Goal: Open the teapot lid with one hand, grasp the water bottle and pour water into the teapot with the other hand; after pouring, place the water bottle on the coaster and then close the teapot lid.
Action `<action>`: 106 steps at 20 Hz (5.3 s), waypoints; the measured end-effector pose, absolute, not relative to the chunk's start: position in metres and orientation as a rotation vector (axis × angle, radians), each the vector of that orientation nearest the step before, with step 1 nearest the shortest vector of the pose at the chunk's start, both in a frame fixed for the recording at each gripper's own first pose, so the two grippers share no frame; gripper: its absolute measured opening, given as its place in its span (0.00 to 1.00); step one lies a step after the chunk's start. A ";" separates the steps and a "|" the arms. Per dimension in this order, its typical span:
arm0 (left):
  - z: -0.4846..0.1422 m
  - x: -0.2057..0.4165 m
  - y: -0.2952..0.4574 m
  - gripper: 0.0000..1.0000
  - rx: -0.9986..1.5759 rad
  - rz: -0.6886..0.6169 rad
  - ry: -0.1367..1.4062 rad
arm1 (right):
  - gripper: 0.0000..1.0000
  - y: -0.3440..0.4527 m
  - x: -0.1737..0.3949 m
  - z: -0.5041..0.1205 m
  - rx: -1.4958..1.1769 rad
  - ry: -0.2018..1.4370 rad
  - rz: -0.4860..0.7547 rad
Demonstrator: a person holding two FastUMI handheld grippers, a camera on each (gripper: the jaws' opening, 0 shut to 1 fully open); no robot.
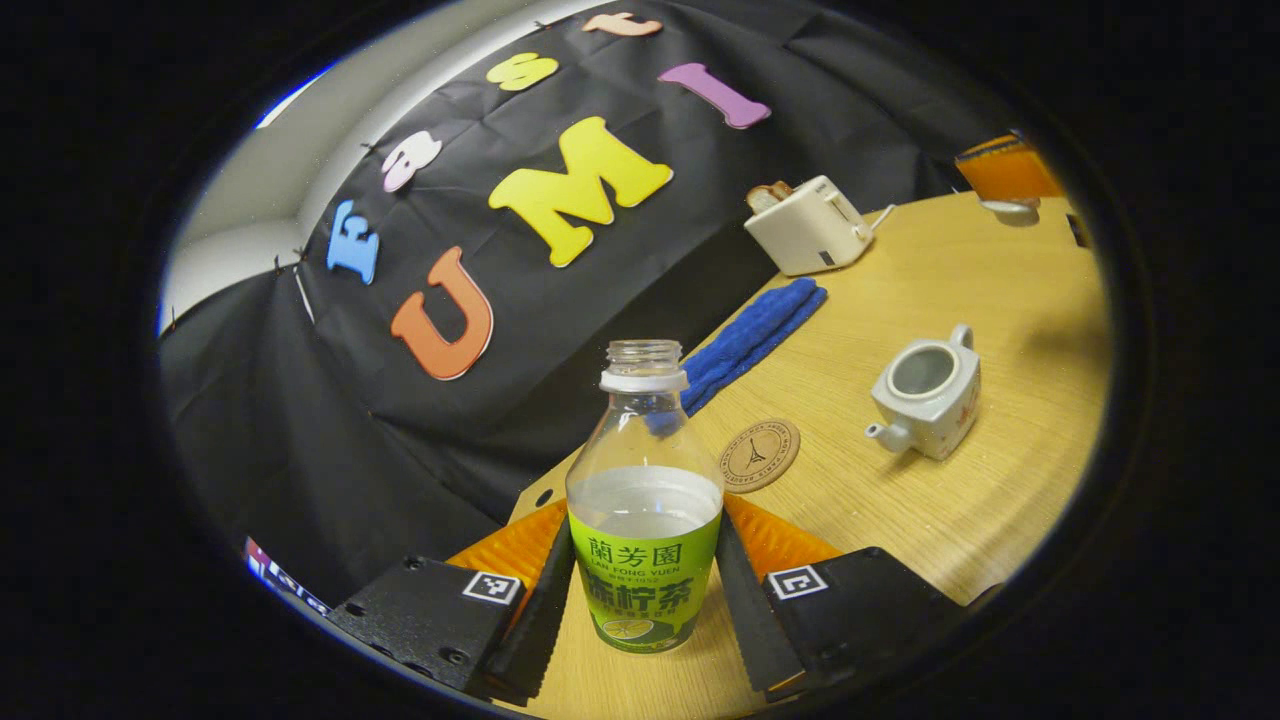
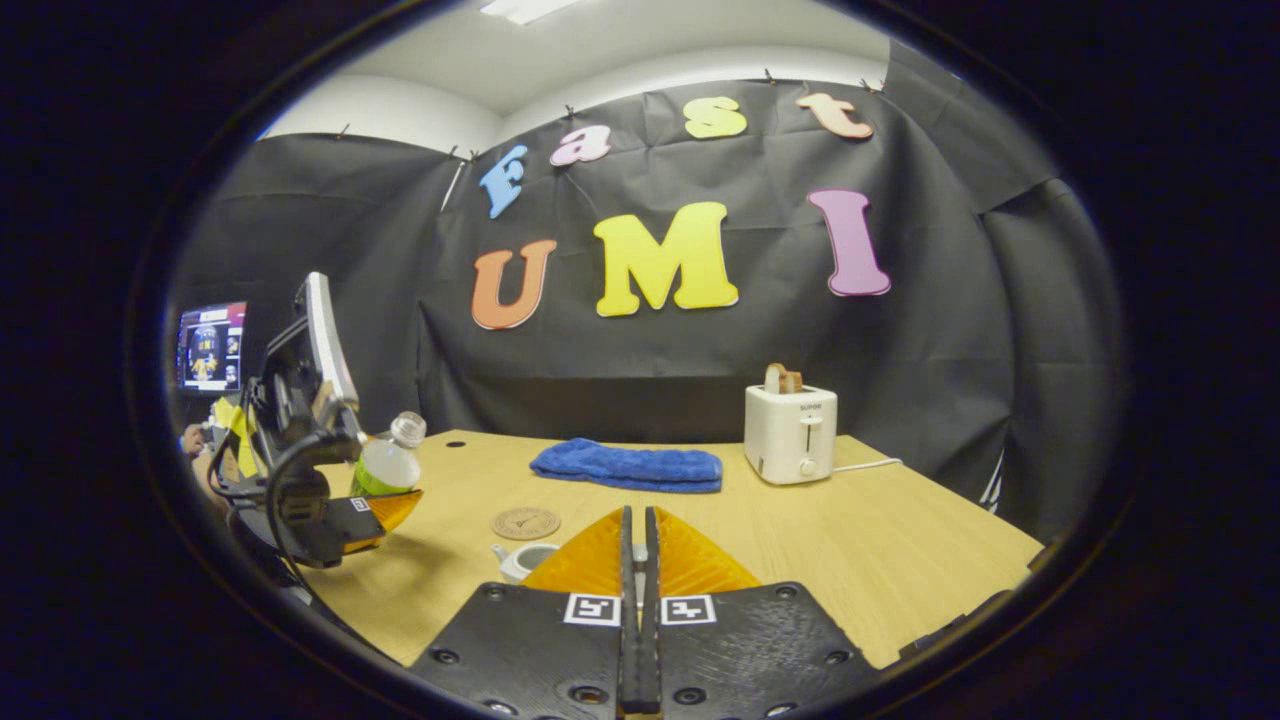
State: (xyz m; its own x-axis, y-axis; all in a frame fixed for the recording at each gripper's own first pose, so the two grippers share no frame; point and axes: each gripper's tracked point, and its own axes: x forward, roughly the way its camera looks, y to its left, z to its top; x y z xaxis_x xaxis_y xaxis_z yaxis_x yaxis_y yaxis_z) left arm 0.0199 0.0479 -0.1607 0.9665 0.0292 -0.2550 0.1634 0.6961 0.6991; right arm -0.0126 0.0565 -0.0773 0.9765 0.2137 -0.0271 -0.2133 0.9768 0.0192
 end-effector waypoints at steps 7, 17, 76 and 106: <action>-0.163 0.020 0.017 0.74 1.224 -0.136 0.275 | 0.00 0.028 -0.011 -0.091 0.034 0.055 0.176; -0.158 0.032 -0.005 0.74 1.645 -0.175 0.307 | 0.00 0.014 -0.017 -0.087 0.040 0.019 0.142; -0.109 0.100 0.002 0.74 0.905 -0.084 0.054 | 0.00 -0.025 -0.012 -0.085 -0.013 -0.025 0.025; -0.118 0.142 0.000 0.98 -0.031 -0.128 0.027 | 0.00 0.006 0.004 -0.123 0.037 0.073 0.119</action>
State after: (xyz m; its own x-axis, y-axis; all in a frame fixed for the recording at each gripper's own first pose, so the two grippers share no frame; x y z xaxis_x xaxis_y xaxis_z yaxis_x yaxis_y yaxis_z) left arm 0.1416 0.0003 -0.1184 0.9914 -0.1284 -0.0254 0.1276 0.9913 -0.0325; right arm 0.0041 0.0056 -0.1229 0.9902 0.1203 -0.0704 -0.1176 0.9922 0.0411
